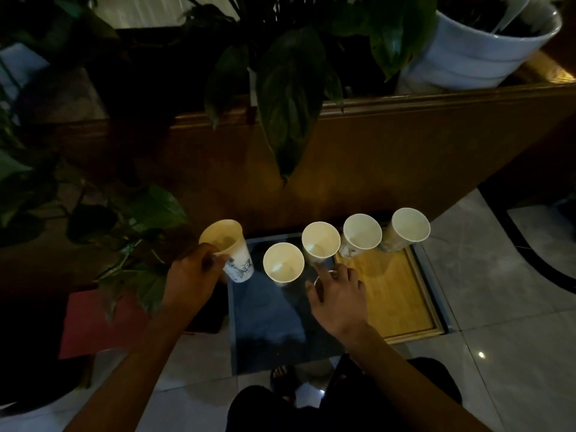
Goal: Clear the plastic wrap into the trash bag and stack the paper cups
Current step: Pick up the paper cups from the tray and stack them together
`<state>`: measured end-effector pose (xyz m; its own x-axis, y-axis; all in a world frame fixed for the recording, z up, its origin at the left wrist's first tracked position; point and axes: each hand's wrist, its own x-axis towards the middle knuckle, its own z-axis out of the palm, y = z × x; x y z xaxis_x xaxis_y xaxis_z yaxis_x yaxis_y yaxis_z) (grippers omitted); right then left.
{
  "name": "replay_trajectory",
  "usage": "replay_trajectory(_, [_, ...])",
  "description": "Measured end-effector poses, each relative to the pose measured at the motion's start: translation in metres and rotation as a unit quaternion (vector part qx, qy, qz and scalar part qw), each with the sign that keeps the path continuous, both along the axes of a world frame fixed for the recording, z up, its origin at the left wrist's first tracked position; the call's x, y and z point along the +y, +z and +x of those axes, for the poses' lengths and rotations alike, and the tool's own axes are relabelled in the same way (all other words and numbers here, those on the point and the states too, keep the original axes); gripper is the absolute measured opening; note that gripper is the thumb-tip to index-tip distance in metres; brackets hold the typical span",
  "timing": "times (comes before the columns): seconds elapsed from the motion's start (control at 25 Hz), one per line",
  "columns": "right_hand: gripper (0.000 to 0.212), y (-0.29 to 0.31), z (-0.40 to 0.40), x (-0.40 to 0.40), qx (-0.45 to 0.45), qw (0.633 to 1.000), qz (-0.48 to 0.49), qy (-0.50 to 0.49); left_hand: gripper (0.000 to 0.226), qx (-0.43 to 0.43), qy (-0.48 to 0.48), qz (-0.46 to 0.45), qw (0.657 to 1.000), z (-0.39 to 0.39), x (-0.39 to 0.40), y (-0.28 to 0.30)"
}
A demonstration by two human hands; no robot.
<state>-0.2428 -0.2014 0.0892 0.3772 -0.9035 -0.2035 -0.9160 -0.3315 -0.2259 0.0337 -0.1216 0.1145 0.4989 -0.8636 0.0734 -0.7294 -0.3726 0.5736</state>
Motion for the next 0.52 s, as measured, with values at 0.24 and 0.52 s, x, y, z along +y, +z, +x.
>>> replay_trajectory(0.24, [0.057, 0.015, 0.001, 0.003, -0.032, 0.999, -0.022, -0.005, 0.015, 0.002, -0.062, 0.002, 0.998, -0.003, 0.023, 0.028])
replay_trajectory(0.52, [0.088, 0.071, 0.028, 0.005, -0.222, 0.951, 0.039, 0.21, 0.013, -0.022, -0.204, 0.019, 0.979, -0.041, 0.038, 0.051])
